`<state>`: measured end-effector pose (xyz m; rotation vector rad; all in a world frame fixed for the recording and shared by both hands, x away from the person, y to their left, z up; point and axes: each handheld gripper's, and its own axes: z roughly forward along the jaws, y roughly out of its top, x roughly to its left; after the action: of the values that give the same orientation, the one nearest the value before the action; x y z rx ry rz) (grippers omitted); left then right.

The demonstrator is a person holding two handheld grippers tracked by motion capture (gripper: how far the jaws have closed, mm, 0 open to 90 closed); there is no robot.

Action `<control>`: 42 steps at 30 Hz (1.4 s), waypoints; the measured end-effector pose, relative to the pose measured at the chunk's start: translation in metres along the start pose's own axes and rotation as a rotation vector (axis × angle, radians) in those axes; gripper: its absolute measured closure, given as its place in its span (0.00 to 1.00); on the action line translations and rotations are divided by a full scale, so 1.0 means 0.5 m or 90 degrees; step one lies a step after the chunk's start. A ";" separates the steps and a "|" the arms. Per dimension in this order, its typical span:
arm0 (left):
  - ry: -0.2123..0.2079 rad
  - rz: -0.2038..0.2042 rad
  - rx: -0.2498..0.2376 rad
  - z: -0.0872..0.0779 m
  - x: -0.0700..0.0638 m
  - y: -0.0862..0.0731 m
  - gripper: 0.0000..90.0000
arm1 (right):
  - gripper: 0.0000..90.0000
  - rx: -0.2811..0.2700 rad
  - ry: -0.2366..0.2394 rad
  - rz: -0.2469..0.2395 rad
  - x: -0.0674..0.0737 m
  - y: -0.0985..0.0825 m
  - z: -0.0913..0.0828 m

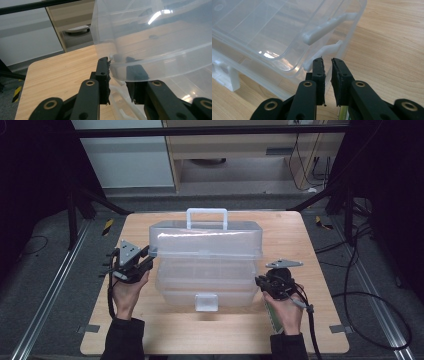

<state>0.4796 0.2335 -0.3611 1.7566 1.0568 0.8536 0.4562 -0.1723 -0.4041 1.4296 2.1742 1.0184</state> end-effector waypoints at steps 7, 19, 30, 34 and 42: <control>-0.004 -0.013 -0.001 0.006 0.007 0.009 0.81 | 0.90 0.006 0.012 0.001 -0.003 0.002 0.000; -0.001 -0.006 0.005 0.019 0.018 0.043 0.82 | 0.90 -0.004 0.023 -0.007 -0.008 -0.001 0.000; 0.006 -0.010 0.011 0.029 0.021 0.064 0.83 | 0.90 -0.009 0.019 -0.019 -0.011 0.000 0.002; 0.012 0.001 0.005 0.036 0.024 0.075 0.84 | 0.90 -0.012 0.024 -0.017 -0.014 -0.002 0.002; 0.016 -0.005 0.010 0.051 0.031 0.093 0.87 | 0.90 -0.016 0.018 -0.020 -0.013 -0.003 0.003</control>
<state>0.5218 0.2280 -0.3257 1.7577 1.0878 0.8671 0.4588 -0.1777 -0.4067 1.3744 2.1890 1.0562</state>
